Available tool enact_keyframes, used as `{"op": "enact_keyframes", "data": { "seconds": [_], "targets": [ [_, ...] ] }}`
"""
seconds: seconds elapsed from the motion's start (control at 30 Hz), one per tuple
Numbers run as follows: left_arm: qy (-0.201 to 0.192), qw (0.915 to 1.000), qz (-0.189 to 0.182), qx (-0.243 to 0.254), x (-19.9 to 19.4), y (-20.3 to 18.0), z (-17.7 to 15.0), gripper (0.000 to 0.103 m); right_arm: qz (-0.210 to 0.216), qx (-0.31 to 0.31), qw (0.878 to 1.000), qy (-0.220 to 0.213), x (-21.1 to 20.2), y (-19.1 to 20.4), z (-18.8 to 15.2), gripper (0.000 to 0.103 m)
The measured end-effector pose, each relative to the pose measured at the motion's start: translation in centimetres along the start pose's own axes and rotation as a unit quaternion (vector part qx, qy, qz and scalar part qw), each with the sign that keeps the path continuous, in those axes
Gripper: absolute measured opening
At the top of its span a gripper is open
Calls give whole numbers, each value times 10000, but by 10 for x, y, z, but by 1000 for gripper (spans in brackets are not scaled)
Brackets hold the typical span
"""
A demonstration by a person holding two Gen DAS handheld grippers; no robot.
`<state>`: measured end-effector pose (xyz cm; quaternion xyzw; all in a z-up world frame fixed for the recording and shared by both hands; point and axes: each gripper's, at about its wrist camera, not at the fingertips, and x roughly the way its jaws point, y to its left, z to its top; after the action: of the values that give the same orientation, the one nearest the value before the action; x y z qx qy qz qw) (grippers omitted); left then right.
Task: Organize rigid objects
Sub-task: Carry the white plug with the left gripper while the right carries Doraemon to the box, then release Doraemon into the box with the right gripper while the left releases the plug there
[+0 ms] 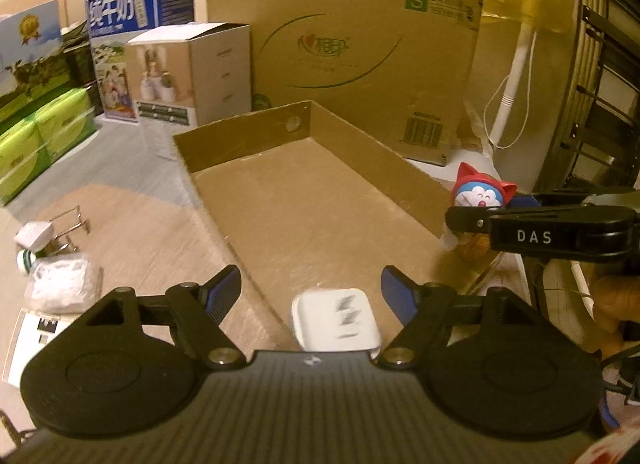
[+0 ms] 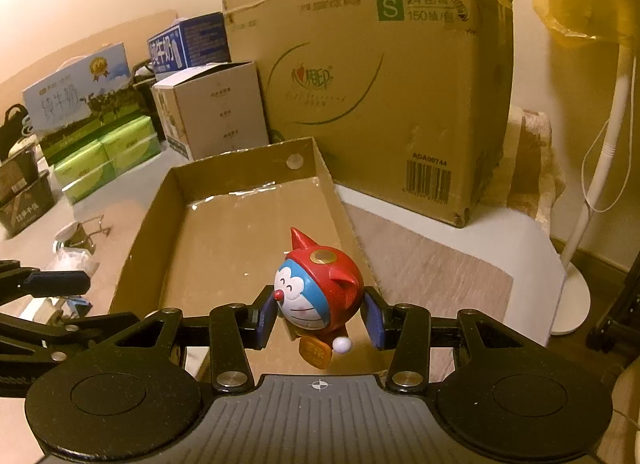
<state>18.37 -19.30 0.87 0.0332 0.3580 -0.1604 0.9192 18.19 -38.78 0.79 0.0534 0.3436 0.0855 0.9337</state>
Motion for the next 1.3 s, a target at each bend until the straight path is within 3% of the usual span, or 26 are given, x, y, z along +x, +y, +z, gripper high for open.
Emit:
{"op": "enact_keyframes", "data": {
  "seconds": [0.37,0.43,0.5,0.53,1.0,1.3],
  "targets": [
    [-103,9996,114,-237,-17,18,-5,75,-29,-127,9999,3,4,14,4,46],
    [-127,9995,144,-268,-20,20,-5,75,-14,-168,9998,-47,2,16,5,53],
    [-152,9993,158,-290,-23,23,-6,75,-35,-166,9998,-133,-1,17,6,73],
    [-162,9993,164,-297,-25,24,-6,75,-26,-150,9998,-160,-3,17,6,74],
    [-362,9977,389,-423,-72,45,-23,75,-52,226,9995,-202,-40,29,-10,74],
    [-469,9964,540,-459,-107,57,-40,75,163,322,9991,-208,-68,59,-34,74]
  ]
}}
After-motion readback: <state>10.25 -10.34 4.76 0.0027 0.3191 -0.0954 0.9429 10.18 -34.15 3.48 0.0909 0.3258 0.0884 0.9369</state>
